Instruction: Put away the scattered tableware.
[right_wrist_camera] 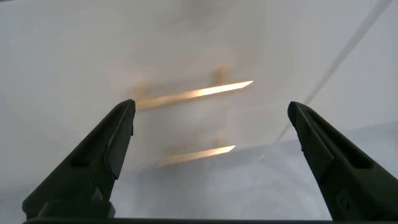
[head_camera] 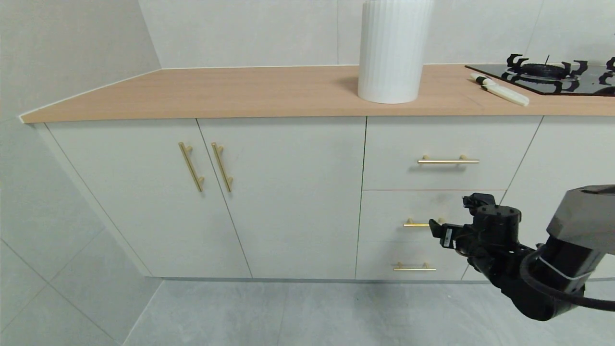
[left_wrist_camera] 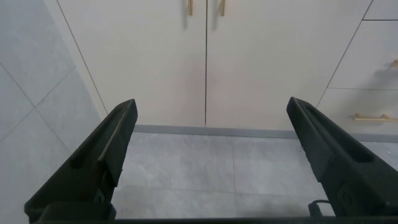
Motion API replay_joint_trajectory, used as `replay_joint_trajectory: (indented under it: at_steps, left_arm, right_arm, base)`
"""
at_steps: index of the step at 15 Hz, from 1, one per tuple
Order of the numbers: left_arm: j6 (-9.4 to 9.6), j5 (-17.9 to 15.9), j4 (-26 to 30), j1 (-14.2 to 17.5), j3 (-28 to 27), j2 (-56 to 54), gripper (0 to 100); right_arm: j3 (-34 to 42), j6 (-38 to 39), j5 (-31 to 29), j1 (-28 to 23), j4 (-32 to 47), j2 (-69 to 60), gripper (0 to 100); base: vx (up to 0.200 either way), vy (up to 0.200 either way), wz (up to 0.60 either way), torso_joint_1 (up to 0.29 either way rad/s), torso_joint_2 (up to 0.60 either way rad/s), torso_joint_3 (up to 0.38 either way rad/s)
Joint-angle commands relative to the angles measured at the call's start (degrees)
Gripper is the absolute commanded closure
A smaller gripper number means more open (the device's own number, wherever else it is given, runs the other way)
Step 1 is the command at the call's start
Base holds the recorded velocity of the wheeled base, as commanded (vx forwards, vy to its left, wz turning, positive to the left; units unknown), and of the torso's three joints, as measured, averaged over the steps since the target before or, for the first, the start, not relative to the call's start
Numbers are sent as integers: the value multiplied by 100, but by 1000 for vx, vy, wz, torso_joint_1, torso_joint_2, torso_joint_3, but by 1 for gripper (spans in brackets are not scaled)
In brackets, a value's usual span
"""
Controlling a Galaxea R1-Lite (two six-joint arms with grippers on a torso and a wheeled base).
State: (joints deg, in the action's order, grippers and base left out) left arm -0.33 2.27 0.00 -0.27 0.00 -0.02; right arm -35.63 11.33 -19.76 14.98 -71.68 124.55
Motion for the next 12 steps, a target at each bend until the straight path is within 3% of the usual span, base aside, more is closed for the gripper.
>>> replay_joint_trajectory:
  at_steps: [1,8,11,12]
  left_arm:
    - [-2,2,-9,0,0,2,0]
    - [-2,2,0,0,0,2,0]
    - [-2,2,0,0,0,2,0]
    - [-2,2,0,0,0,2,0]
  right_arm:
    - [241,-25,69,145,629,-1214,0]
    - [452,-526,78,400,3688,-5011,0]
    - [566,-869,-72,514,5015,-6663,0]
    - [557,-1036,-353,497,5797,-7639,0]
  base:
    - [0,0,0,0,0,0]
    - [0,0,0,0,0,0]
    - [0,0,0,0,0,0]
    - [0,0,0,0,0,0]
